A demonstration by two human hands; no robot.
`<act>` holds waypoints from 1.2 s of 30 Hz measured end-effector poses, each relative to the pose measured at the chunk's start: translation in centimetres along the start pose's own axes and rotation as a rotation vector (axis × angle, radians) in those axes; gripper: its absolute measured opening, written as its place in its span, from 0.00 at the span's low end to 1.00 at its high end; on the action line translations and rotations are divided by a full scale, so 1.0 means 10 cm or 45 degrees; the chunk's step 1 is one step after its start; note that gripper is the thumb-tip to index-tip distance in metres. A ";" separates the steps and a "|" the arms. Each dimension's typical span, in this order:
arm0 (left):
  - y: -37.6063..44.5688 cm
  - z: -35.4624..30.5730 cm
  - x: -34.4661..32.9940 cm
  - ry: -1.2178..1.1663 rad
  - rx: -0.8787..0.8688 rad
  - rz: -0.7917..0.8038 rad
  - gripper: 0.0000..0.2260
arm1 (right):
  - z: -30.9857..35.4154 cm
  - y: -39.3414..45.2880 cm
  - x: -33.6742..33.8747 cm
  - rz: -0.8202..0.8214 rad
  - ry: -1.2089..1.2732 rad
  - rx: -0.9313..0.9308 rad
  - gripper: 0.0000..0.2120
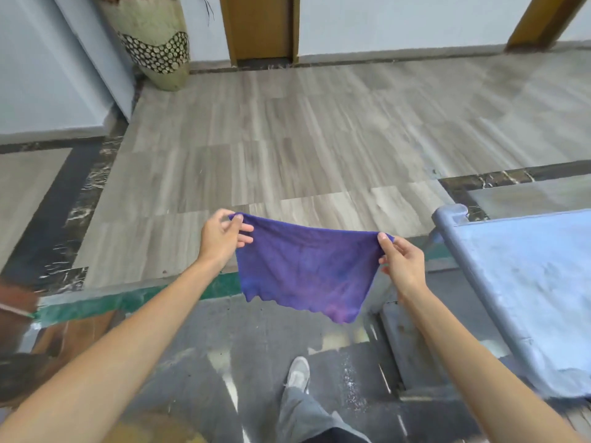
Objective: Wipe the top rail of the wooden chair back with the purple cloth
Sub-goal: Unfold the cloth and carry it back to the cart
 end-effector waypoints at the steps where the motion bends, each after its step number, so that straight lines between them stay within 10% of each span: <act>1: 0.22 -0.04 -0.12 0.028 0.011 0.028 0.04 | 0.00 0.23 -0.04 -0.005 -0.009 -0.009 0.11; 22: 4.16 -0.95 -3.17 0.196 -0.119 0.618 0.05 | 0.36 3.24 0.15 -0.616 0.079 -0.059 0.05; 36: 4.53 -1.74 -6.67 0.266 -0.333 1.293 0.04 | 0.41 3.52 1.43 -1.268 0.056 -0.126 0.06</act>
Point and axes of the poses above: each hand's wrist, its own y-axis towards the middle knuckle, its own x-axis out of the back of the hand, z = x × y, the point moved 9 cm from there along y, towards the middle knuckle, and after that the axes turned 1 degree about y, right-handed, at the moved point
